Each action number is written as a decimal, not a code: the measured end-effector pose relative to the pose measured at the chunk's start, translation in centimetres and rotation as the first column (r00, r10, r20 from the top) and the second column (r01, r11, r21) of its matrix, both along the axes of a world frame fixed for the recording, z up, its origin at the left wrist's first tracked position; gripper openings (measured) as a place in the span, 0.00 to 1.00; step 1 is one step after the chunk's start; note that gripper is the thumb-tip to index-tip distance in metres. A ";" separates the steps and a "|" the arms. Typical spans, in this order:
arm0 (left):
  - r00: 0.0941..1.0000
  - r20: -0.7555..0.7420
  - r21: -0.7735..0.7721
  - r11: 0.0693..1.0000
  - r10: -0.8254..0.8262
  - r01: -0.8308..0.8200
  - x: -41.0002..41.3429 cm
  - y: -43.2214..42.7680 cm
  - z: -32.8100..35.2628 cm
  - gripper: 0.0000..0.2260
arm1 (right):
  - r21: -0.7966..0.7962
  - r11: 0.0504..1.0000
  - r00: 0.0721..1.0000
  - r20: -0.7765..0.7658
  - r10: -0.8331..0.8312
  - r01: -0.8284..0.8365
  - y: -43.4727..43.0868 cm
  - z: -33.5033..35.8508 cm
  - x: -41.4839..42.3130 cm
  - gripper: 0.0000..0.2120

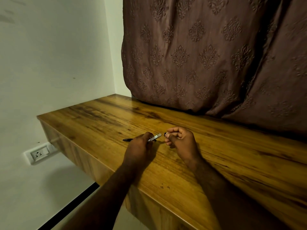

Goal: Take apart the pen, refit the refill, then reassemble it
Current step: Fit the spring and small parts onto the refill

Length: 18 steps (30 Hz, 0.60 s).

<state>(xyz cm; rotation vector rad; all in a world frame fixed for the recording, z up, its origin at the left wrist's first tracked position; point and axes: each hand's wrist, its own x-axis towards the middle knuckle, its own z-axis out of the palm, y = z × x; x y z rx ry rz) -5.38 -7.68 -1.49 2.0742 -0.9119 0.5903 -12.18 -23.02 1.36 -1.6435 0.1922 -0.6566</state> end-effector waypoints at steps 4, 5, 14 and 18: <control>0.999 0.023 0.005 0.999 -0.036 0.036 -0.1 0.0 0.1 0.08 | -0.018 1.000 1.000 -0.005 0.024 -0.024 0.3 0.0 0.0 0.12; 0.999 0.028 0.008 0.999 -0.043 0.043 -0.1 0.0 0.1 0.09 | -0.033 0.999 1.000 -0.013 0.022 -0.023 0.3 0.0 0.0 0.10; 0.994 0.005 0.001 0.994 -0.107 0.107 -0.4 0.1 0.4 0.13 | -0.005 0.999 0.999 -0.027 0.042 -0.043 0.4 -0.3 -0.2 0.06; 0.993 0.001 -0.010 0.993 -0.114 0.114 -0.4 0.2 0.3 0.12 | -0.036 0.998 0.998 -0.038 0.054 -0.056 0.3 -0.5 0.0 0.07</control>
